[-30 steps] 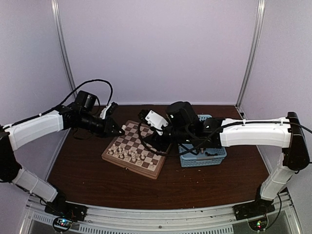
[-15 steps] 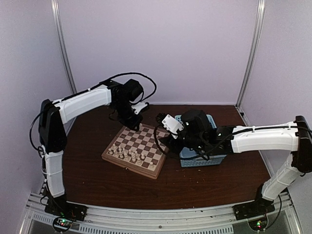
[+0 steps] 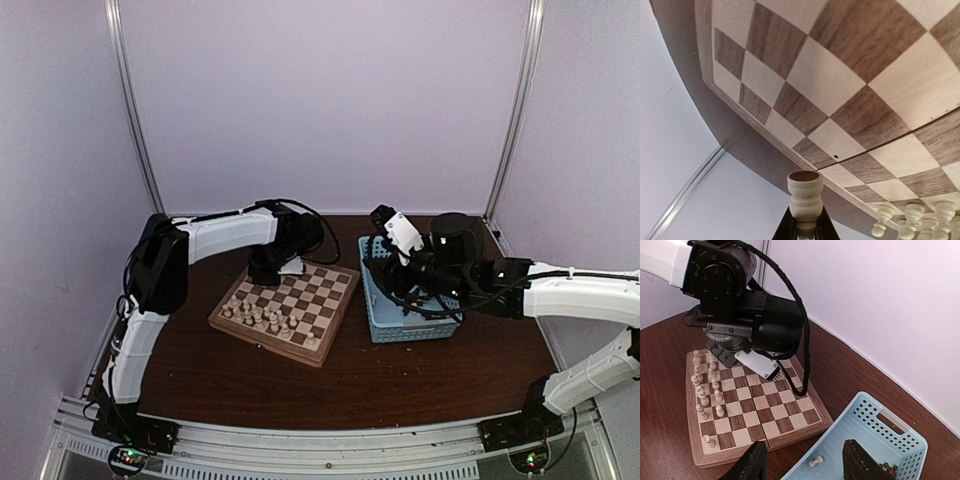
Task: Set up the chess pieces on the board
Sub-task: Place the chess piece on the chessboard.
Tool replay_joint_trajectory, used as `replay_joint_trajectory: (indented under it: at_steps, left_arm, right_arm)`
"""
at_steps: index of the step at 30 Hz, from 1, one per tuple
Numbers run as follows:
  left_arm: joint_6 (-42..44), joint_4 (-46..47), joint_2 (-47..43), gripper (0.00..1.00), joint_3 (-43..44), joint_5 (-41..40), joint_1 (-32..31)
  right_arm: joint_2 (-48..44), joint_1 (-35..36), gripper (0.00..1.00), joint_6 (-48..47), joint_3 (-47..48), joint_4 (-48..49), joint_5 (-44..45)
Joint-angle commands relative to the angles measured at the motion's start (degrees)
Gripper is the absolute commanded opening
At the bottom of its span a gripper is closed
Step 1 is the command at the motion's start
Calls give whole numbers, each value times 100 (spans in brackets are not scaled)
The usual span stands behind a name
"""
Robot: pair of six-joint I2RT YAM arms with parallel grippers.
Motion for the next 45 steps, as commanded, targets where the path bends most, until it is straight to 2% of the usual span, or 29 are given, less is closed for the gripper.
replay_joint_trajectory:
  at_steps: [1,6,8,9,11,13,20,26,29,34,36,39,42,45]
  left_arm:
    - [816,-183,133,3,244,-445,22]
    - [1034,-194,281,5,324,-517,25]
    - [1007,-247,291,8,398,-410,30]
    - [989,-280,298,12,430,-360,27]
    - [946,-325,316,28,447,-301,23]
    - [895,-371,318,33,439,-272,23]
    - [705,-400,312,35,615,-162,22]
    - [51,-582,132,44,1470,600,23]
    - [-374,-440,-133,48,1578,1071,33]
    - [-1706,190,-716,60,1226,1701,172]
    - [-2815,348,-891,63,1126,2184,386]
    - [-4373,936,-1187,64,408,2950,735]
    - [-5524,1433,-1350,64,-223,2610,795]
    - [-6202,1742,-1395,64,-562,2471,795]
  right_arm:
    - [-337,-99,54,140,-224,132,-13]
    - [-447,-167,54,179,-362,134,-76]
    - [-462,-184,54,182,-377,134,-100]
    - [-457,-190,54,180,-378,134,-109]
    - [-438,-203,54,180,-365,141,-122]
    - [-416,-211,54,188,-353,150,-153]
    - [-332,-231,54,215,-310,183,-242]
    - [-286,-239,54,226,-219,93,-328]
    - [-256,-248,54,240,-177,47,-363]
    - [-246,-248,54,292,-161,30,-430]
    - [-238,-247,54,306,-142,8,-454]
    - [-237,-261,54,320,-132,-14,-472]
    - [-244,-257,54,326,-103,-68,-529]
    - [-274,-258,54,337,-95,-148,-541]
